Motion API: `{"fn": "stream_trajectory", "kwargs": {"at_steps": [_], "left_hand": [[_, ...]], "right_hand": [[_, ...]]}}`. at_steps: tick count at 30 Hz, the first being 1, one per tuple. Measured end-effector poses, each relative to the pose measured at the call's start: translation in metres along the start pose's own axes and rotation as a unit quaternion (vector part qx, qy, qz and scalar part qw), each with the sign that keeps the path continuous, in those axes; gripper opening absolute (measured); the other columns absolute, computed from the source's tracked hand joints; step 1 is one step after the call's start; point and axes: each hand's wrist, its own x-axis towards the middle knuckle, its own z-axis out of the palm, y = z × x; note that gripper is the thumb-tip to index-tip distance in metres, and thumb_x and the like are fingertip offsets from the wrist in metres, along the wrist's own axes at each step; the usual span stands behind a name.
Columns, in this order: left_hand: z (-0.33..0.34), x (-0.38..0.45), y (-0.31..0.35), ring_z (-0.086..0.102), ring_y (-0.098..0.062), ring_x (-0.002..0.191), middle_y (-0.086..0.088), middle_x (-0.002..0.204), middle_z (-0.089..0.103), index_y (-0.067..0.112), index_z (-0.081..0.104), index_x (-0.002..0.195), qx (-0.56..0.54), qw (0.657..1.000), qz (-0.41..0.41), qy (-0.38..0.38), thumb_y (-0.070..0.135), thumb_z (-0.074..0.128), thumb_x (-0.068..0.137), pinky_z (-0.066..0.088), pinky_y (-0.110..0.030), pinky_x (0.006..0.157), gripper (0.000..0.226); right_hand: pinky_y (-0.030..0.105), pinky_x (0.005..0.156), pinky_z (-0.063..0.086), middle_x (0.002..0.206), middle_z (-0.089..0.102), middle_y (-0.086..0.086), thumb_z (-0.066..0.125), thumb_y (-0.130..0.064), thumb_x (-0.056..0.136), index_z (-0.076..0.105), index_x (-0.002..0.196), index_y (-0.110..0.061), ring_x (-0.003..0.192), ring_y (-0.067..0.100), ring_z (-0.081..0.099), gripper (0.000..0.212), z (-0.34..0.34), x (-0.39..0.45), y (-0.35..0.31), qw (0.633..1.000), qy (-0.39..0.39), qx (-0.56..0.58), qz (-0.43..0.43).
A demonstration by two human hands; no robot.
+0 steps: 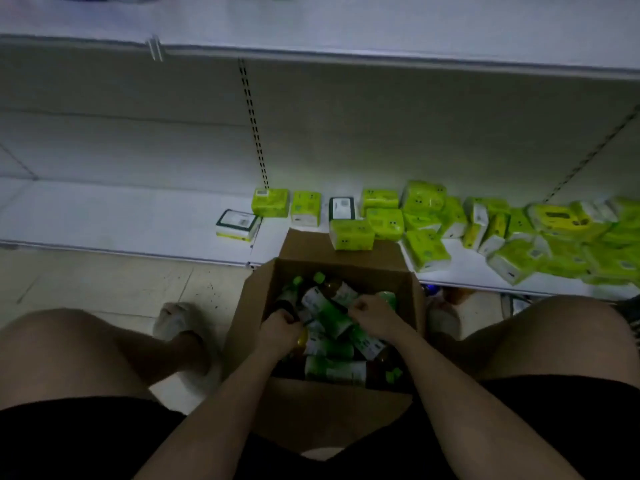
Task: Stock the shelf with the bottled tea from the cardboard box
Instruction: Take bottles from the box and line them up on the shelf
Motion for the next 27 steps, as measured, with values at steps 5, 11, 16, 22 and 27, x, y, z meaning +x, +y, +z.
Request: {"fn": "stream_trajectory", "kwargs": {"at_steps": [5,11,16,22,27], "left_hand": [[0.030,0.018,-0.041,0.057,-0.029,0.085,-0.014,0.093,0.059,0.008,0.056,0.094,-0.086,0.990,-0.111,0.000,0.017,0.055,0.091,0.041,-0.032,0.074,0.009],[0.055,0.057,-0.045,0.045,-0.040,0.126,-0.023,0.139,0.044,-0.002,0.025,0.145,-0.179,0.966,-0.184,0.037,0.023,0.066,0.087,0.042,-0.045,0.101,0.075],[0.071,0.083,-0.045,0.034,-0.037,0.138,-0.019,0.151,0.031,0.006,0.010,0.152,-0.279,0.930,-0.224,0.086,0.030,0.071,0.084,0.031,-0.048,0.113,0.094],[0.087,0.113,-0.051,0.040,-0.032,0.135,-0.014,0.149,0.039,0.007,0.026,0.149,-0.344,0.898,-0.244,0.124,0.023,0.075,0.081,0.033,-0.041,0.113,0.085],[0.103,0.128,-0.052,0.049,-0.032,0.127,-0.014,0.140,0.049,0.006,0.039,0.142,-0.326,0.902,-0.263,0.102,0.019,0.080,0.075,0.041,-0.043,0.107,0.079]], "right_hand": [[0.030,0.059,0.031,0.072,0.044,0.006,0.049,-0.024,0.095,0.048,0.083,-0.010,0.063,0.020,0.042,0.018,0.041,0.031,0.035,0.999,0.000,0.026,0.047],[0.024,0.054,0.031,0.074,0.043,-0.008,0.052,-0.026,0.097,0.044,0.091,-0.020,0.066,0.010,0.043,0.011,0.062,0.067,0.055,0.998,0.033,0.034,0.030],[0.039,0.081,0.050,0.105,0.059,0.008,0.062,-0.029,0.090,0.053,0.106,-0.012,0.097,0.027,0.057,0.025,0.071,0.100,0.067,0.996,0.067,0.036,0.050],[0.050,0.100,0.044,0.139,0.047,0.014,0.069,-0.040,0.083,0.041,0.137,-0.009,0.126,0.034,0.045,0.068,0.091,0.138,0.075,0.996,0.053,0.029,0.061],[0.048,0.102,0.044,0.138,0.047,0.017,0.076,-0.037,0.077,0.040,0.138,-0.007,0.127,0.035,0.045,0.078,0.109,0.157,0.076,0.996,0.033,0.024,0.078]]}}
